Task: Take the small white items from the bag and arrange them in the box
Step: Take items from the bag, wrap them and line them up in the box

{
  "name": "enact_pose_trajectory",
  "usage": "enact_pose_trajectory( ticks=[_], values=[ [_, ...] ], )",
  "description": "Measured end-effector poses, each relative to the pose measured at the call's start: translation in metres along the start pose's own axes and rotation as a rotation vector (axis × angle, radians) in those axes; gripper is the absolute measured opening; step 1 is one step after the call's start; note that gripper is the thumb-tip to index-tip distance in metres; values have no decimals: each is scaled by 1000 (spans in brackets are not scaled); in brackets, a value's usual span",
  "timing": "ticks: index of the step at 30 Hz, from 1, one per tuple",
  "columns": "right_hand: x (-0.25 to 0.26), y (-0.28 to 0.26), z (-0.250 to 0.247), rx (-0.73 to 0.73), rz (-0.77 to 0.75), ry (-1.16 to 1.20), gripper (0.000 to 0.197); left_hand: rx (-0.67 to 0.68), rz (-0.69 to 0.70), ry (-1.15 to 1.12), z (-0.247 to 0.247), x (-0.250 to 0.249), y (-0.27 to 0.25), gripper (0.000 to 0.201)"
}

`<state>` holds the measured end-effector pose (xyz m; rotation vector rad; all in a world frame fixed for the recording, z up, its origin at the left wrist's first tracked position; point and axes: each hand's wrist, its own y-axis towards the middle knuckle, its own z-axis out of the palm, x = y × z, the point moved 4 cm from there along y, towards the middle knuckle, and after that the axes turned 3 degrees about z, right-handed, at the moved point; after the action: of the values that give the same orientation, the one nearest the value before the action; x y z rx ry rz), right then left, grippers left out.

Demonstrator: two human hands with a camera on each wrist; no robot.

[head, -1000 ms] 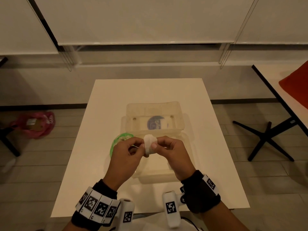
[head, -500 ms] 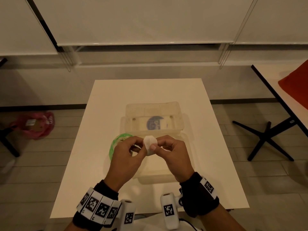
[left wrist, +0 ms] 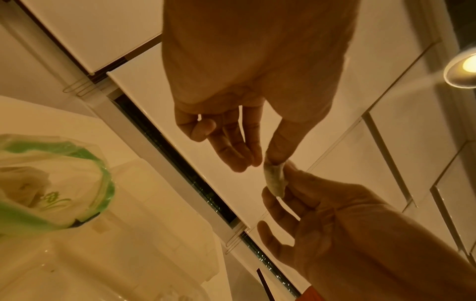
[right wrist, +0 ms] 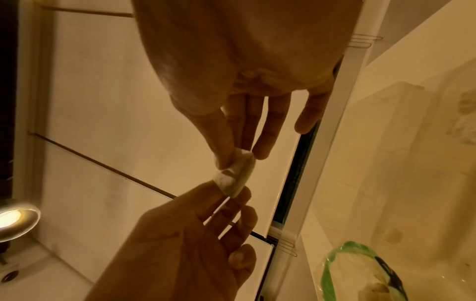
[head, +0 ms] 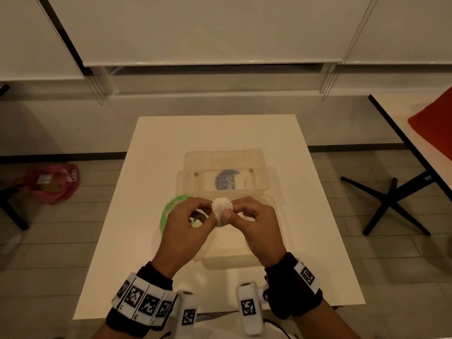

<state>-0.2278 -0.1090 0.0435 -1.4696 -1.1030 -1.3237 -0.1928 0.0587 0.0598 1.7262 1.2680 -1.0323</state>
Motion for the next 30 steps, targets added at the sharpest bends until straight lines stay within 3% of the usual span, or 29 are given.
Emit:
enact_pose_trajectory(
  ticks=[7,14,21,25,30],
  values=[
    [-1,0,-1,-35,-2,37,7,-28,2,53,-1,8,3,16],
    [0,1,0,-5,-4,21,6,-32,-81,-192,-4,3,4,9],
    [3,-1,8,160,-3,43,13,-37,-105,-298,-3,-2,6,12],
    [7,-2,5,115,-26,131,18,-39,-118,-338,-3,-1,4,8],
    [6,-3,4,133,-42,36,5,-47,-163,-426,-4,0,2,8]
  ],
)
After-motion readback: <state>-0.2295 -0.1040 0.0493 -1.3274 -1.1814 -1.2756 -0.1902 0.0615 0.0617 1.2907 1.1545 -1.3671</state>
